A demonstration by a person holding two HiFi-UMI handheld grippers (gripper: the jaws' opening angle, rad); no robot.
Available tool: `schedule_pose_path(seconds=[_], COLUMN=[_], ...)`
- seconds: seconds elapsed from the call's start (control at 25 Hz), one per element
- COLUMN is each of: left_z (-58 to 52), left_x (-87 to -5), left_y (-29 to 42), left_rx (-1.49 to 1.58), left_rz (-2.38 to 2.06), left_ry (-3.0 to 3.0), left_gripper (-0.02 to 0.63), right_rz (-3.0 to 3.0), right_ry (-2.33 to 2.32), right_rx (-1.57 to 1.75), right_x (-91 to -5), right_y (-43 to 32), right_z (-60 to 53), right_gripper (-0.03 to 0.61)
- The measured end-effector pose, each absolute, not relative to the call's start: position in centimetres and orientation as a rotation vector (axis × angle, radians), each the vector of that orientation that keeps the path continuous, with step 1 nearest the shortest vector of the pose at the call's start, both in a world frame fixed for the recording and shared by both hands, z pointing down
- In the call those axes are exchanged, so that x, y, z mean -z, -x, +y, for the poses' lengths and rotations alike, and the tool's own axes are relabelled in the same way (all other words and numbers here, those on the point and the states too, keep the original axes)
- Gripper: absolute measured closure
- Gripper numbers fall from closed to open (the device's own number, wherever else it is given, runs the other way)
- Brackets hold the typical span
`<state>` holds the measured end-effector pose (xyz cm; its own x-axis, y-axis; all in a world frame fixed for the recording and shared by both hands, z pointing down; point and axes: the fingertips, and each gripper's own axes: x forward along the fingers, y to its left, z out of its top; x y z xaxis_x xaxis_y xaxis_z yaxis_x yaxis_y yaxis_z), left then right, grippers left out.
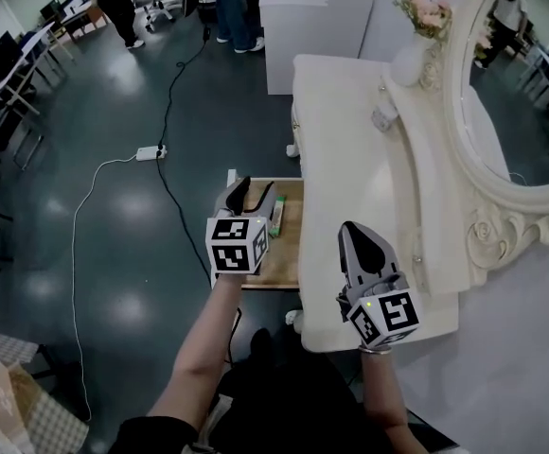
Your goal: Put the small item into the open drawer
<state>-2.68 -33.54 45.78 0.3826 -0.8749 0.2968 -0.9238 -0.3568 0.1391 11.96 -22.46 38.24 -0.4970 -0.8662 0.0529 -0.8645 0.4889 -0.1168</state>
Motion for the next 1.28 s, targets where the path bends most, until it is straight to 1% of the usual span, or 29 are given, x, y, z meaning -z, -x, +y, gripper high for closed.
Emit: schedule_pose_path(seconds=[0.32,0.68,0.84,1.28], left_z=[-29.5,-25.4,-24.0,-21.3], left_x=[-40.1,-38.0,-37.2,-36.3], left_y=[4.5,6.6,7.7,9.6], left_rx=[-0.156,-0.098,-0.096,-0.040], left_rz=[-1.592,-1.565,-1.594,-1.583], left_ry=[-2.501,-2.556,-2.580,-2.595], left_gripper=[0.471,0.568,0.599,0.606], right_rz=[2.673,2.658,2.659,2.653], right_ry=[1.600,1.601,1.595,1.616], right_rx=[0.146,0.100,0.086,0.047], right_x=[-37.0,-35.9,-35.6,-35.1], right_y=[-11.1,-9.4,-8.6,-7.3], right_z=[-20.8,-19.3,-18.6,-16.9], right_gripper=[0.581,0.581,0.581,0.581])
